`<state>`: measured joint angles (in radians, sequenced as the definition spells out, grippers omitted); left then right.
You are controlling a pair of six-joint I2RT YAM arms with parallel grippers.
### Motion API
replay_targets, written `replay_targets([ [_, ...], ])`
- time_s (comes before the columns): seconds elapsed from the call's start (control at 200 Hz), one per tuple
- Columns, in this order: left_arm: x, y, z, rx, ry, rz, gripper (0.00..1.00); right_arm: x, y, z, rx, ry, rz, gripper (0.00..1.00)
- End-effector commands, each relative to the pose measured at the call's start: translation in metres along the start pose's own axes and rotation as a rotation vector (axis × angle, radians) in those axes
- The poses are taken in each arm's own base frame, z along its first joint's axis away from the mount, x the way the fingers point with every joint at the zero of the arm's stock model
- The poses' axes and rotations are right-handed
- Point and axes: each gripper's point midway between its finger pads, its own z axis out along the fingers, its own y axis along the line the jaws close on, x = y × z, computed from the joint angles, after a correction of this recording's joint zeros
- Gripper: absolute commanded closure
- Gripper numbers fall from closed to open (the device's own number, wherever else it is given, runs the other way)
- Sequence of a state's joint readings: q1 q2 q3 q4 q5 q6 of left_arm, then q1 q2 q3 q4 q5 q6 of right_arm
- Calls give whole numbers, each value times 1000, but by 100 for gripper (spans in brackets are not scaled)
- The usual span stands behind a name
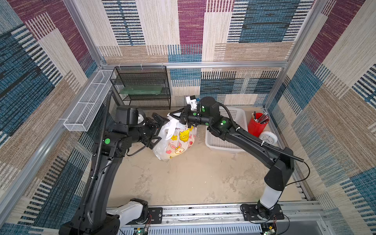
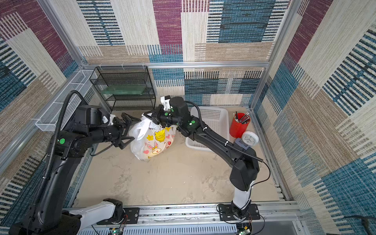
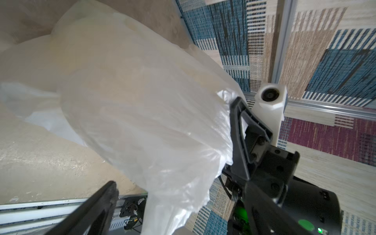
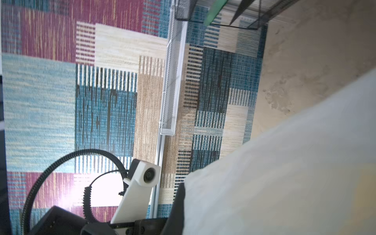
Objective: Place the banana into a plastic bag & tie a knot
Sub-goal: Cross the plastic bag at the center of the board.
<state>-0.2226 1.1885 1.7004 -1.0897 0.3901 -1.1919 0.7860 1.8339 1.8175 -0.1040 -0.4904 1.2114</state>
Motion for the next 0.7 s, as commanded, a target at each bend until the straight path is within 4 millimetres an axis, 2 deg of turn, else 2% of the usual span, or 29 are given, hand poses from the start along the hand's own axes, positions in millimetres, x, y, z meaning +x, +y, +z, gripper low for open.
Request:
replay_targets([
  [0.0, -6, 3, -11, -18, -8, 40, 1, 22, -22, 11, 67, 122, -194, 100],
  [0.095, -6, 11, -10, -30, 4, 20, 1, 42, -53, 12, 67, 182, -259, 100],
  [0.15, -3, 19, -4, -43, 27, -3, 0, 53, -69, 8, 55, 213, -290, 100],
  [0.19, 0, 27, 3, -52, 52, -26, 3, 60, -81, 6, 51, 234, -312, 100],
  [0.23, 4, 35, 11, -56, 80, -57, 8, 67, -91, 3, 36, 260, -325, 100],
  [0.345, 13, 56, 30, -45, 127, -168, 30, 84, -114, -3, -4, 334, -345, 100],
  [0.381, 16, 64, 36, -48, 139, -213, 32, 90, -119, -4, -13, 356, -352, 100],
  [0.476, 24, 79, 52, -36, 185, -325, 32, 101, -127, -7, -50, 408, -361, 100],
  [0.621, 14, 86, 68, -37, 156, -361, 23, 110, -136, -14, -75, 461, -347, 100],
  [0.696, 8, 87, 79, -42, 157, -359, 23, 111, -139, -17, -71, 472, -344, 100],
])
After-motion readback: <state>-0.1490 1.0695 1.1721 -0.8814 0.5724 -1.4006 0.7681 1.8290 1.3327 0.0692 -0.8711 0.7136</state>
